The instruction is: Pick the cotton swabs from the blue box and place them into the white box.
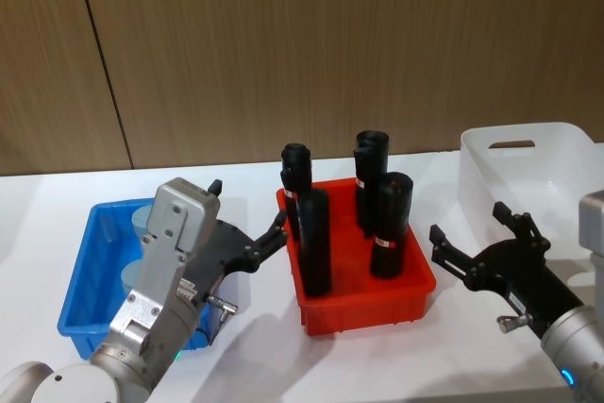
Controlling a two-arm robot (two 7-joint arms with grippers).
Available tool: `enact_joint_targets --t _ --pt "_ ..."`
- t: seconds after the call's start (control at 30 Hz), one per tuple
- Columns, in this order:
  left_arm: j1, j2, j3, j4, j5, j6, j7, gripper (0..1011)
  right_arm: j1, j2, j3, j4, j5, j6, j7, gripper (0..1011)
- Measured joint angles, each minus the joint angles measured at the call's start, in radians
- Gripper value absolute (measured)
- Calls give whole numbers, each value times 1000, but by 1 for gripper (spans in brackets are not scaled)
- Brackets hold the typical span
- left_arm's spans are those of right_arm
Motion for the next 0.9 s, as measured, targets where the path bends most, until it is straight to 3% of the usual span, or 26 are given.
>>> enact_joint_targets --t 0.9 --pt "0 0 0 0 0 0 0 999 0 0 0 0 0 0 0 1001"
